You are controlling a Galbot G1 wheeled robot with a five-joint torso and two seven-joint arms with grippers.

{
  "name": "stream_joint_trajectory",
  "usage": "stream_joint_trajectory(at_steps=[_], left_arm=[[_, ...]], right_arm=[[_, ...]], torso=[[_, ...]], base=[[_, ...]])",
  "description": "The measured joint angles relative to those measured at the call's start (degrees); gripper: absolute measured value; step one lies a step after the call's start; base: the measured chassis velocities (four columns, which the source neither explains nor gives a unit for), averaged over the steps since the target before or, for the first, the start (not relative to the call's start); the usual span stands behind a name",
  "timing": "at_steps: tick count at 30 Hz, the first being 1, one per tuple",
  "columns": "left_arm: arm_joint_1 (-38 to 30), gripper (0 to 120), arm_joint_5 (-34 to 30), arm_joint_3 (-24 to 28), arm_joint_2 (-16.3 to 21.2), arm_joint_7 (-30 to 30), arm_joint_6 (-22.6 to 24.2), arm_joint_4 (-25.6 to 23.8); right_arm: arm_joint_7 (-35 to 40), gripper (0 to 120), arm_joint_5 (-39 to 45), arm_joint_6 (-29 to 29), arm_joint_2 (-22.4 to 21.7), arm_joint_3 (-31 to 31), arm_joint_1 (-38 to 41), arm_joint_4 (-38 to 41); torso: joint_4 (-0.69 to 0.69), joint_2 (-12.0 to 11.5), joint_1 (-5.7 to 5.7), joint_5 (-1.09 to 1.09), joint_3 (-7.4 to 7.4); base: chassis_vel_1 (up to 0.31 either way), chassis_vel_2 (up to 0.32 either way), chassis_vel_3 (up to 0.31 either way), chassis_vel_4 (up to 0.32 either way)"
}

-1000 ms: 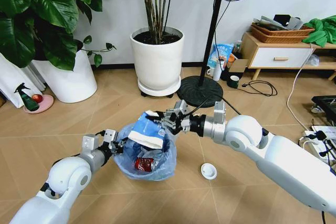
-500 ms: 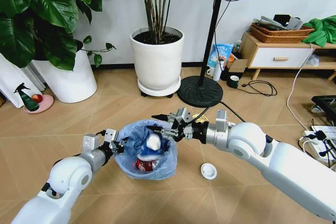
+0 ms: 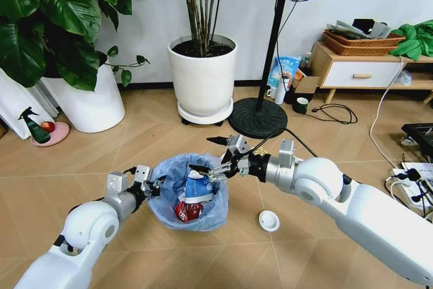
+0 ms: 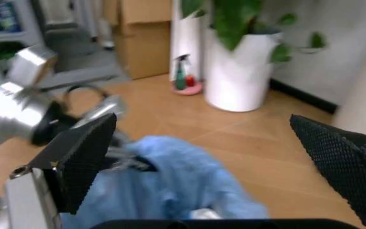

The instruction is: Pick up the trash bin and place the garbage on the floor into it.

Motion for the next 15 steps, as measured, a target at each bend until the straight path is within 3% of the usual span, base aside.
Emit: stream_joint_trajectory(at_steps=[7, 14, 15], left_arm=[[0.33, 0, 0.01, -0.83, -0.1, 0.0, 0.0, 0.0], [0.62, 0, 0.08, -1.34, -0.47, -0.02, 0.0, -0.21], [0.61, 0, 0.07, -1.39, -0.48, -0.03, 0.0, -0.29]], right_arm=[[6.19, 100, 2.13, 0.68, -2.64, 5.52, -4.6, -1.04], [10.56, 100, 4.28, -0.52, -4.06, 9.3, -8.96, -8.7], [11.65, 100, 5.61, -1.14, -4.33, 10.89, -10.58, -9.79]], torso=[[0.0, 0.01, 0.0, -0.01, 0.0], [0.0, 0.01, 0.0, 0.04, 0.0], [0.01, 0.01, 0.0, -0.03, 0.0]], base=[[0.0, 0.0, 0.0, 0.0], [0.0, 0.0, 0.0, 0.0], [0.0, 0.0, 0.0, 0.0]])
